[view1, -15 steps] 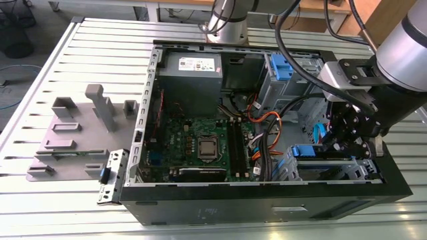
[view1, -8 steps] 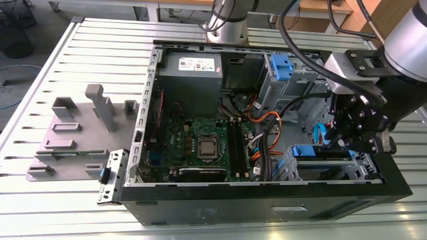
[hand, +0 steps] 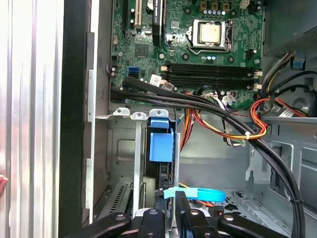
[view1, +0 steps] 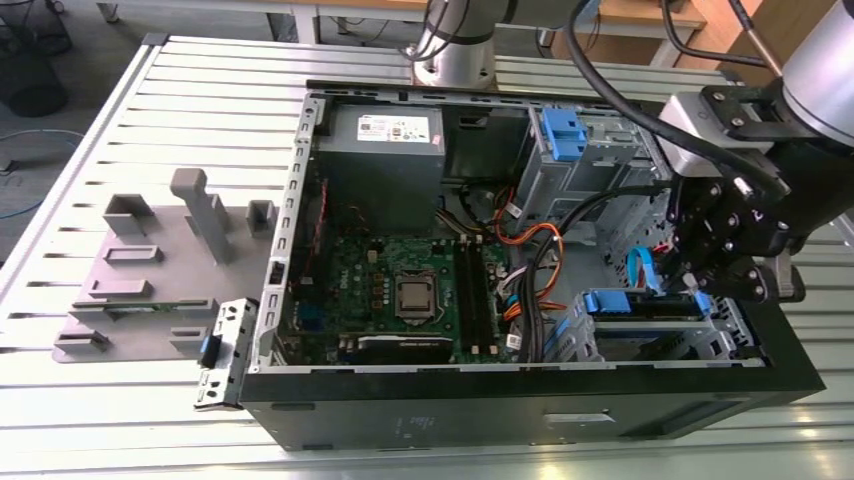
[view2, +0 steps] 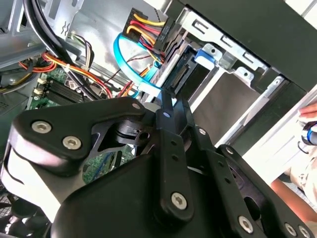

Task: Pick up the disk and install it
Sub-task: 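Insert the first disk wire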

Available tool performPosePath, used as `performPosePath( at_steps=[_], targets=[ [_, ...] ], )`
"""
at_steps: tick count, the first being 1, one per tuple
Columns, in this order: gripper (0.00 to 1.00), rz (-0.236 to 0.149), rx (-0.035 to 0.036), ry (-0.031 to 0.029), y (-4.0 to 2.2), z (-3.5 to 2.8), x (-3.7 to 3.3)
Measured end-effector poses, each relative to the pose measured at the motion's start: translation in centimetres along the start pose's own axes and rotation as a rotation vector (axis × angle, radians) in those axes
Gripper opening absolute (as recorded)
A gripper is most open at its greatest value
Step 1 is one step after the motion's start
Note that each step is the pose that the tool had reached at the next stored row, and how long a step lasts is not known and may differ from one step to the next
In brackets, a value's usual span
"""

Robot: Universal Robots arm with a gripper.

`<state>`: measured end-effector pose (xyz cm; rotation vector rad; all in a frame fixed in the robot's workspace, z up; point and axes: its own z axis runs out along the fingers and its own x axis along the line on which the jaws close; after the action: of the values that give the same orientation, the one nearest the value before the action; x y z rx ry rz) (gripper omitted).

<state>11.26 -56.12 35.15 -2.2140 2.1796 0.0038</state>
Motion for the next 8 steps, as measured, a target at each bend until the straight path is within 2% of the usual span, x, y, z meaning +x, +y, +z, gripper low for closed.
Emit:
performPosePath(
  at_steps=[4, 8],
  targets=[
    [0.24, 0.0, 0.0, 0.0, -0.73, 0.04, 0.01],
    [0.24, 0.0, 0.0001, 0.0, -0.83, 0.04, 0.01]
  ],
)
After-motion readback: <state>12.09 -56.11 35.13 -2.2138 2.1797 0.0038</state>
